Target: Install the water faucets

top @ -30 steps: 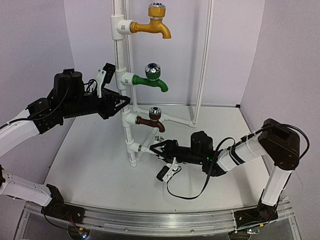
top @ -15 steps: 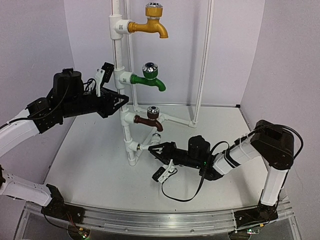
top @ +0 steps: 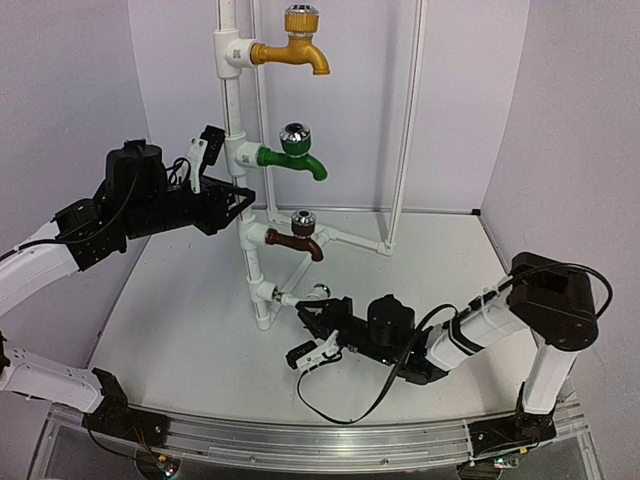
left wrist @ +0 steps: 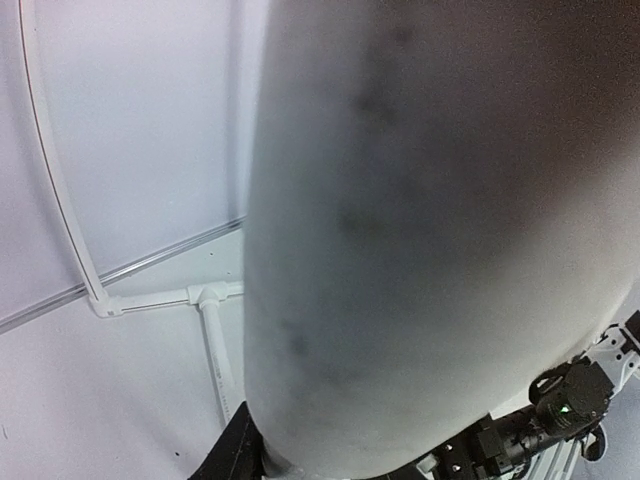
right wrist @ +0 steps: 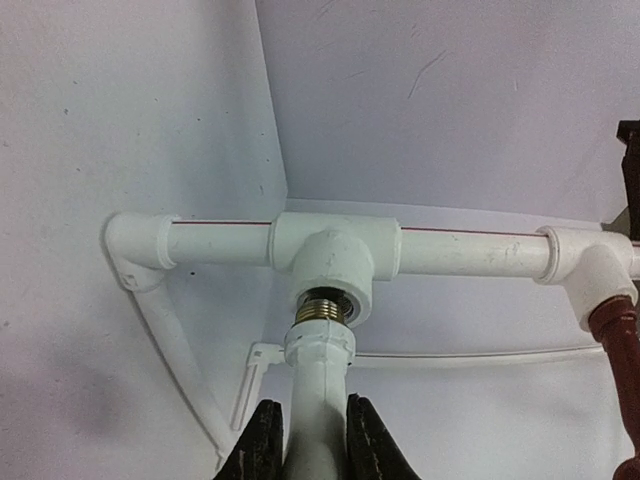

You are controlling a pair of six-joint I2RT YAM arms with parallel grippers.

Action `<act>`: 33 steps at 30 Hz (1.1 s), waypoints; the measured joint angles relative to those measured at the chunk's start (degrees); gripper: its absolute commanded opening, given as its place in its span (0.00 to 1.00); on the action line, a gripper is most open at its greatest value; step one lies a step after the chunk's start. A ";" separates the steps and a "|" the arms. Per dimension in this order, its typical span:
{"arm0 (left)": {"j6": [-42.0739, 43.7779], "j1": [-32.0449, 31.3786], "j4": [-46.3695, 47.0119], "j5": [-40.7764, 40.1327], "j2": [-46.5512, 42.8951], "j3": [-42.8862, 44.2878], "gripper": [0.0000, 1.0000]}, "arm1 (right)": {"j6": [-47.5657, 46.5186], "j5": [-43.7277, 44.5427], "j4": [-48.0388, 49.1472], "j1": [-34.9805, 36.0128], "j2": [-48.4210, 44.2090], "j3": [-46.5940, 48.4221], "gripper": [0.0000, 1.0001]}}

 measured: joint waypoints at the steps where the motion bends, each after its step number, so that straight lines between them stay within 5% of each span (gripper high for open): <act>1: -0.27 -0.05 -0.03 -0.27 -0.04 0.00 0.01 | 1.94 1.44 -1.90 0.65 -1.70 -0.85 0.00; 4: -1.07 -0.20 -0.11 -1.37 -0.15 0.00 0.09 | 9.39 4.94 -8.61 1.89 -7.27 -2.23 0.00; 7: -1.55 -0.37 -0.28 -1.69 -0.20 0.00 0.42 | 17.63 7.89 -13.01 2.25 -11.51 -2.81 0.00; 10: -5.22 -0.32 -1.27 -1.33 -0.52 -0.02 0.60 | 31.04 11.01 -19.50 2.65 -15.27 -2.27 0.00; 14: -10.22 -0.20 -4.39 -1.11 -0.96 -0.04 0.97 | 50.32 10.25 -27.97 2.87 -21.58 -1.81 0.00; 24: -21.26 -0.20 -13.75 -1.23 -5.74 2.18 0.98 | 85.79 -3.80 -33.93 2.98 -32.26 -5.01 0.00; 28: -26.47 -0.20 -16.58 -1.14 -11.05 2.19 0.88 | 94.93 -7.11 -32.59 2.98 -32.10 -5.01 0.00; 33: -32.81 -0.11 -17.14 5.06 -15.04 0.21 0.88 | 101.93 -10.23 -26.45 2.98 -30.72 -5.01 0.00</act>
